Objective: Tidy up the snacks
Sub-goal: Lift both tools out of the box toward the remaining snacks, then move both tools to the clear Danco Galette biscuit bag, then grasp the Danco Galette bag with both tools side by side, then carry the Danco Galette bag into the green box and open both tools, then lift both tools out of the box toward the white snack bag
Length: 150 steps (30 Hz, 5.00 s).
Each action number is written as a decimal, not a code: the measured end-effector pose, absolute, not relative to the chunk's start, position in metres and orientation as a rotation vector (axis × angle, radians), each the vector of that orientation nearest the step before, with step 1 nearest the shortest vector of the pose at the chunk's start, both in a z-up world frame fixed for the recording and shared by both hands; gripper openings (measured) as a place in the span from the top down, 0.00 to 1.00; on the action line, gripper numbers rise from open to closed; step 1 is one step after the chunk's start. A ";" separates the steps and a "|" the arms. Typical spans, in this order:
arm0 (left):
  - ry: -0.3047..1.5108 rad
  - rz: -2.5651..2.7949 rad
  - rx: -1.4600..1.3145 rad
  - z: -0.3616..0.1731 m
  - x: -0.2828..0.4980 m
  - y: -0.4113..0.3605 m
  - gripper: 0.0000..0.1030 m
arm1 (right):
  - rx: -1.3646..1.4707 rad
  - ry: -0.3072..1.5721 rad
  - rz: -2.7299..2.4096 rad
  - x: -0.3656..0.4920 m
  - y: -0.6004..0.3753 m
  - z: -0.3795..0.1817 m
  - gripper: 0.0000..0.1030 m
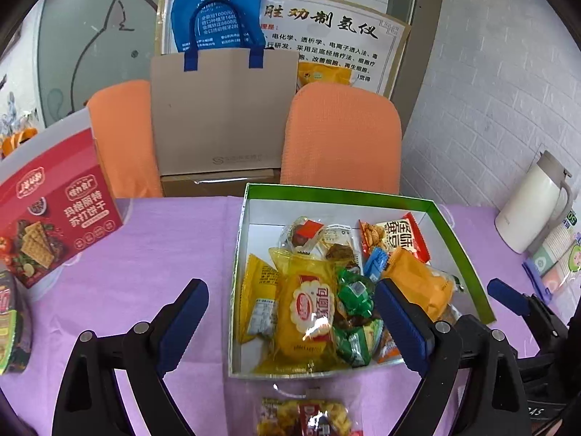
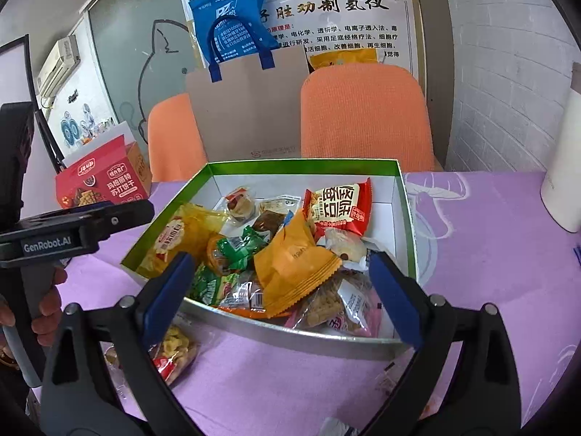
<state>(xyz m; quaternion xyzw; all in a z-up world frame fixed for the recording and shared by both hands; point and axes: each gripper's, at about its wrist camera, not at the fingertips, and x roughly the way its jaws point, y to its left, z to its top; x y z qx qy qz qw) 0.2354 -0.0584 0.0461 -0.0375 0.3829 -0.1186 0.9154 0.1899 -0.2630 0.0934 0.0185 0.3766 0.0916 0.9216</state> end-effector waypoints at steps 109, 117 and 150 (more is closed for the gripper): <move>0.837 -0.553 -0.097 0.072 0.153 -0.089 0.62 | 0.160 0.743 0.317 0.122 -0.220 0.113 0.67; 0.896 -0.557 -0.142 0.063 0.232 -0.101 0.63 | 0.174 0.756 0.278 0.183 -0.234 0.095 0.67; 0.754 -0.322 -0.068 0.063 0.186 -0.078 0.00 | 0.038 0.635 0.275 0.110 -0.247 0.103 0.13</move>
